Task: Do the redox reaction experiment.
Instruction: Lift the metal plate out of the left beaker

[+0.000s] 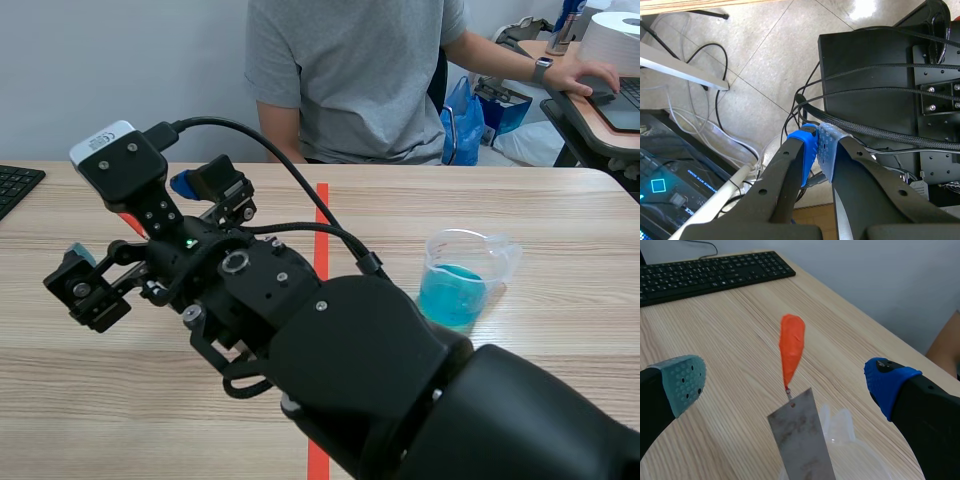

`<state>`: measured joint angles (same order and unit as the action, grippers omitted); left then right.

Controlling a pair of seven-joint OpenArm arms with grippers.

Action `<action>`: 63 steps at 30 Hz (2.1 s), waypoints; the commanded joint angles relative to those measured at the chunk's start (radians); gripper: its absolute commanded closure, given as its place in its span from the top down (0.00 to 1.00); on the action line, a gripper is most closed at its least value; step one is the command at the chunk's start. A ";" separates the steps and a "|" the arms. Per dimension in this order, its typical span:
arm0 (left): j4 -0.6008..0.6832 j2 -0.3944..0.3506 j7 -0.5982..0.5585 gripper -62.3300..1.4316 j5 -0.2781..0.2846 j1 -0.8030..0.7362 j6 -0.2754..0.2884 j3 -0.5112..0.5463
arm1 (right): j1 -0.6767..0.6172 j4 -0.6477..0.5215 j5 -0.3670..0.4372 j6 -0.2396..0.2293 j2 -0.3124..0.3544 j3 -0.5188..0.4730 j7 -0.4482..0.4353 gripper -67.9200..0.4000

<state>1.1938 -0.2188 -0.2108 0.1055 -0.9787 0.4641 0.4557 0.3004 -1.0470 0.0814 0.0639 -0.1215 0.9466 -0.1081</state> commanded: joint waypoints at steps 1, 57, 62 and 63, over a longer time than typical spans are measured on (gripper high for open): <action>0.013 0.005 -0.006 0.05 0.005 -0.016 0.002 0.002 | 0.045 -0.008 0.016 -0.005 -0.034 0.002 -0.024 1.00; 0.013 0.032 -0.010 0.05 0.005 -0.016 0.025 0.003 | 0.253 0.206 0.274 -0.166 -0.034 0.055 -0.082 0.71; 0.013 0.032 -0.010 0.05 0.005 -0.016 0.025 0.003 | 0.274 0.239 0.317 -0.222 -0.034 0.106 -0.090 0.71; 0.013 0.032 -0.010 0.05 0.005 -0.016 0.025 0.003 | 0.277 0.239 0.317 -0.222 -0.034 0.113 -0.089 0.70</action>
<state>1.1938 -0.1856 -0.2115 0.1051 -0.9813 0.4866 0.4557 0.5507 -0.7906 0.3904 -0.1623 -0.1188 1.0615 -0.1825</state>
